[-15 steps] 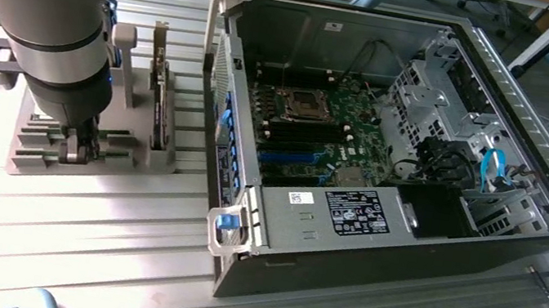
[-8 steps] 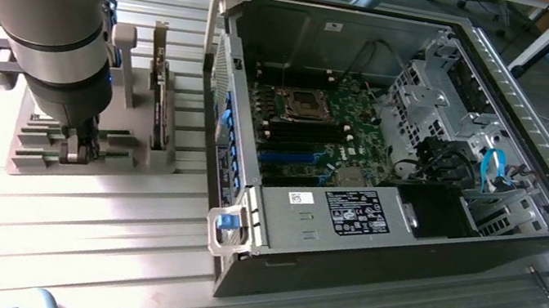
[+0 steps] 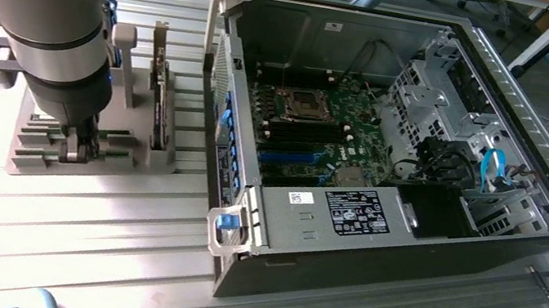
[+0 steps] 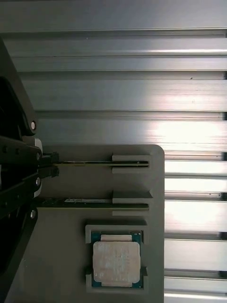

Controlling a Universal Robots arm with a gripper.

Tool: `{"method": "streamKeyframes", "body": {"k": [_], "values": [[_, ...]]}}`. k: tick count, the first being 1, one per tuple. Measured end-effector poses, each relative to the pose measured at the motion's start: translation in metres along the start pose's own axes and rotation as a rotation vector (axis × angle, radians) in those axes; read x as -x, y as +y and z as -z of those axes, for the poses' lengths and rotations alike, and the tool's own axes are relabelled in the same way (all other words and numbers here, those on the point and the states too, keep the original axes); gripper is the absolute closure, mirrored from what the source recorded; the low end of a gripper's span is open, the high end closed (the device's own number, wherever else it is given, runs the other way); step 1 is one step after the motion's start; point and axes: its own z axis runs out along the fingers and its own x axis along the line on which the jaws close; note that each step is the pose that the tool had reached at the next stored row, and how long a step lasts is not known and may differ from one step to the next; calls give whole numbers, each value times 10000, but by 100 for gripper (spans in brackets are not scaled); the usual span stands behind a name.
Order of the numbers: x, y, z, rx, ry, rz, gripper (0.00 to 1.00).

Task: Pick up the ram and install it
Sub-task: 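Pick up the ram and move it above insertion slot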

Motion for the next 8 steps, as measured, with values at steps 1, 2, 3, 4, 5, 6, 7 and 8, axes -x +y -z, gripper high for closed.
{"method": "streamKeyframes", "body": {"k": [1,2,3,4,5,6,7,8], "values": [[0,0,6,0,0,0,88],[0,0,12,0,0,0,88],[0,0,19,0,0,0,88],[0,0,26,-1,-1,0,88],[1,0,32,-1,-1,0,88],[1,0,38,0,0,0,88],[1,0,47,0,0,0,88],[1,0,55,-1,-1,0,88]]}}
